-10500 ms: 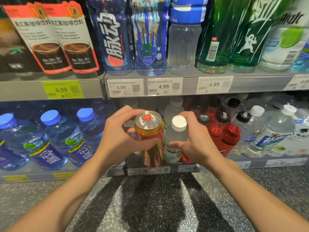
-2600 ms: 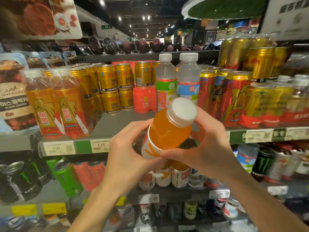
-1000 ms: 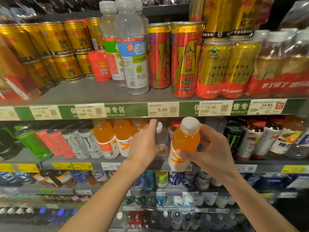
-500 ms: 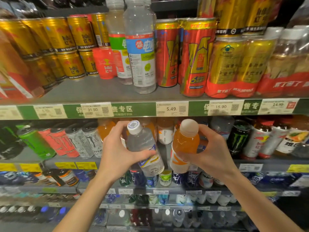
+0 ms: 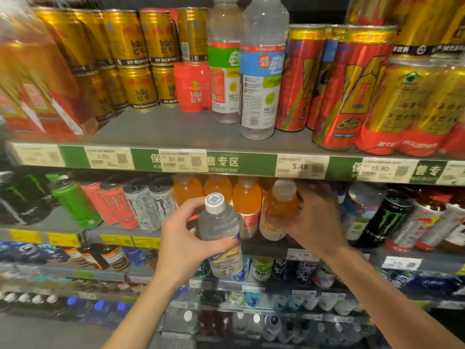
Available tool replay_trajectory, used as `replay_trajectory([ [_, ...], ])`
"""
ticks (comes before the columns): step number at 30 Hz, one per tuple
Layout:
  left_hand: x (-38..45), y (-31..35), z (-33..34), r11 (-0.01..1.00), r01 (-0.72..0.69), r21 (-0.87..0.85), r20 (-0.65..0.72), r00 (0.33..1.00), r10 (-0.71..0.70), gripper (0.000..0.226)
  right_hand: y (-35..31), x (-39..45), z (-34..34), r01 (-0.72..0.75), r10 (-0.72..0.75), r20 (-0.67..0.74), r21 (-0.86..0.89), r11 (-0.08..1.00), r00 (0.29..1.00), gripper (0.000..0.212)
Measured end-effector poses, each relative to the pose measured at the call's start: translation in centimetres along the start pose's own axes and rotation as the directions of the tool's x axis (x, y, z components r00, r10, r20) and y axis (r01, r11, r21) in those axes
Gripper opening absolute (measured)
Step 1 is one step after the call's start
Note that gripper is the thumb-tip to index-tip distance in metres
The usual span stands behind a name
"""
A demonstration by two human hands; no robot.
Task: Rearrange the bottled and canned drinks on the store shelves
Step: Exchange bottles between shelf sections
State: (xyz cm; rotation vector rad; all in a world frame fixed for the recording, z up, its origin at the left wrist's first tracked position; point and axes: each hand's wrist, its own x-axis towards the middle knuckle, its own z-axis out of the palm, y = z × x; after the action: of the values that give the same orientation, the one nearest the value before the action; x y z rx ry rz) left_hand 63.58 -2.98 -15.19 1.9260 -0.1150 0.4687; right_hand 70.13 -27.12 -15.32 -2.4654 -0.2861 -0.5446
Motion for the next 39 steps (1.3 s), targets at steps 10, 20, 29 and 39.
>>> replay_trajectory([
  [10, 1.0, 0.6, 0.7, 0.989, 0.066, -0.133, 0.073, 0.996, -0.057, 0.067, 0.3, 1.6, 1.1, -0.068, 0.089, 0.081, -0.234, 0.970, 0.993, 0.094],
  [20, 2.4, -0.2, 1.9, 0.985, 0.104, -0.135, 0.149, 0.985, -0.084, 0.074, 0.0, 1.8, 1.9, -0.002, -0.024, -0.055, -0.431, 0.902, 0.998, 0.097],
  [29, 3.1, -1.2, 2.2, 0.981, 0.138, -0.135, 0.160, 0.980, -0.116, 0.076, -0.7, 3.4, 0.1, 0.002, 0.099, 0.179, -0.496, 0.869, 0.979, 0.097],
  [39, 3.4, -0.8, 2.8, 0.964, 0.151, -0.219, 0.207, 0.973, -0.105, 0.074, 0.5, 5.5, -0.9, -0.027, 0.170, 0.423, -0.323, 0.946, 0.890, 0.096],
])
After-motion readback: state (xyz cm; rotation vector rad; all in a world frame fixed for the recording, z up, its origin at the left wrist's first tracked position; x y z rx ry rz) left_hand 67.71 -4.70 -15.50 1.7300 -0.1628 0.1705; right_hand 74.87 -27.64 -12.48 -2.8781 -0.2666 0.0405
